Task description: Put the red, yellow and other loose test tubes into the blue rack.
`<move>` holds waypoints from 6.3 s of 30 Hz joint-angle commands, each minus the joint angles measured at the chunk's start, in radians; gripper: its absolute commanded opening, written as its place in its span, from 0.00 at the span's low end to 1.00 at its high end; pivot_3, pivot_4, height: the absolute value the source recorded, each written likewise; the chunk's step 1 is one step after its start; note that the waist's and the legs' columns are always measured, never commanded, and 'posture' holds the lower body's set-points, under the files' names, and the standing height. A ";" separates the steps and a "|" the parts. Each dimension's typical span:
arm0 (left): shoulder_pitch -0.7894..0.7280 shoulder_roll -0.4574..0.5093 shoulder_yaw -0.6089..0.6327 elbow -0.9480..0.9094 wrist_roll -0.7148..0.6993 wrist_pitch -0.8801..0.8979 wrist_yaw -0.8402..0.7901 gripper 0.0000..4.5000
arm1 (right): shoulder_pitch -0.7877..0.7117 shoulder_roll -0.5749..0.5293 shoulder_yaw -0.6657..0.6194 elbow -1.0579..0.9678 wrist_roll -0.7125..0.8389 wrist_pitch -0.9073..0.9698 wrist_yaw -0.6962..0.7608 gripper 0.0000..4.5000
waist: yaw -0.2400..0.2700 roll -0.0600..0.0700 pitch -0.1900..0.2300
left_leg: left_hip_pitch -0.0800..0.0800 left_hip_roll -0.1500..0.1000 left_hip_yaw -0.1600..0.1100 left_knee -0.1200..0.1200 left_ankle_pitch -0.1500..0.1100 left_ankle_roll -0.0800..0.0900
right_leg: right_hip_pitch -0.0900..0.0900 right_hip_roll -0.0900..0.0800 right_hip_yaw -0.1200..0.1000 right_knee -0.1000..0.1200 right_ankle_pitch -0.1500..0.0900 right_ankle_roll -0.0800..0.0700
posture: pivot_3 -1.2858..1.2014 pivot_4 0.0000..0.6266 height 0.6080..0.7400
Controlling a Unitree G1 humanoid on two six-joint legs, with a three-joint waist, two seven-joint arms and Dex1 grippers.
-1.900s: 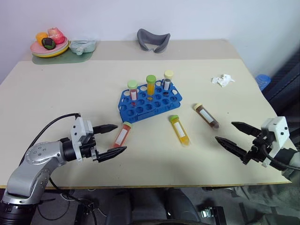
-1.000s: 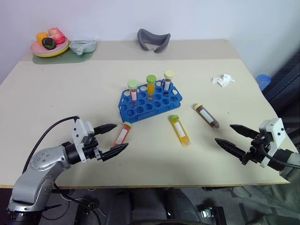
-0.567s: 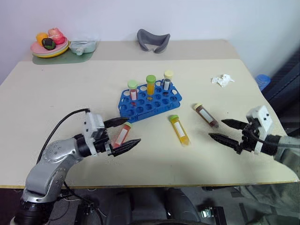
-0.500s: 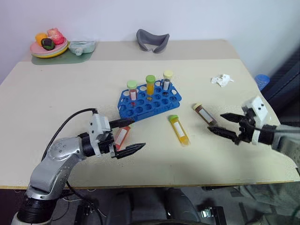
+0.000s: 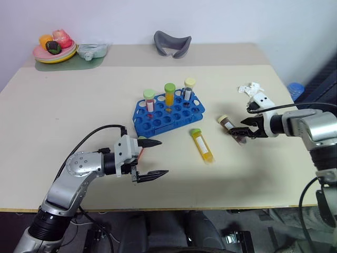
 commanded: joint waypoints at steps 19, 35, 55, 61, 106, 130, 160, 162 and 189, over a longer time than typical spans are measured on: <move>-0.011 -0.034 -0.062 -0.016 0.048 -0.030 0.016 0.99 | -0.233 0.180 0.119 0.306 -0.268 0.008 0.047 1.00 | -0.003 0.000 0.000 | 0.000 0.000 0.000 0.003 0.000 0.000 | -0.002 0.000 0.000 0.006 0.000 0.000 | 0.52 0.24 1.00; 0.037 -0.032 -0.085 -0.161 0.036 0.053 0.070 1.00 | -0.229 0.244 0.089 0.322 -0.323 0.020 0.028 0.18 | -0.005 0.000 -0.001 | 0.001 0.000 0.000 0.003 0.000 0.000 | 0.000 0.000 0.000 0.006 0.000 0.000 | 0.52 0.24 1.00; 0.099 0.019 -0.047 -0.246 -0.004 0.090 0.096 1.00 | -0.118 0.488 -0.405 -0.271 0.025 0.132 -0.155 0.18 | 0.000 0.002 0.000 | -0.002 0.000 0.000 0.002 0.000 0.000 | -0.004 0.000 0.000 0.006 0.000 0.000 | 0.52 0.24 1.00; 0.093 0.024 -0.043 -0.280 -0.017 0.127 0.116 1.00 | -0.068 0.698 -0.573 -0.238 0.151 -0.305 -0.205 0.18 | -0.002 0.003 0.001 | -0.002 0.000 0.000 0.002 0.000 0.000 | -0.004 0.000 0.000 0.007 0.000 0.000 | 0.52 0.24 1.00; 0.205 0.054 0.106 -0.403 -0.148 0.234 0.262 1.00 | -0.006 0.847 -0.518 0.497 0.051 -1.441 -0.165 0.18 | -0.028 0.004 0.002 | -0.001 0.001 -0.001 0.000 0.003 -0.004 | -0.004 0.000 -0.001 0.009 0.000 0.000 | 0.52 0.24 1.00; 0.119 -0.135 0.146 -0.089 -0.067 0.193 0.433 1.00 | 0.004 0.830 -0.515 0.551 0.041 -1.468 -0.177 0.18 | -0.026 0.004 0.001 | 0.002 0.001 -0.002 0.000 0.003 -0.006 | 0.000 -0.001 -0.003 0.008 0.000 0.000 | 0.52 0.24 1.00; 0.190 -0.113 0.147 -0.069 -0.027 0.007 0.277 1.00 | 0.056 0.862 -0.509 0.608 0.019 -1.557 -0.180 0.18 | -0.027 0.004 0.001 | 0.003 0.001 -0.002 0.000 0.003 -0.005 | 0.001 -0.001 -0.003 0.008 0.000 0.000 | 0.52 0.24 1.00; 0.186 -0.113 0.147 -0.070 -0.029 0.012 0.278 1.00 | 0.064 0.867 -0.506 0.607 0.018 -1.557 -0.179 0.18 | -0.027 0.004 0.001 | 0.003 0.001 -0.002 0.000 0.003 -0.005 | 0.002 -0.001 -0.003 0.008 0.000 0.000 | 0.52 0.24 1.00; 0.160 -0.142 0.115 -0.020 -0.016 -0.003 0.265 1.00 | 0.396 0.689 -0.356 -0.249 0.024 -0.938 -0.392 0.95 | -0.021 0.004 0.001 | 0.002 0.000 -0.003 0.000 0.003 -0.005 | 0.001 -0.001 -0.003 0.008 0.000 0.000 | 0.52 0.24 1.00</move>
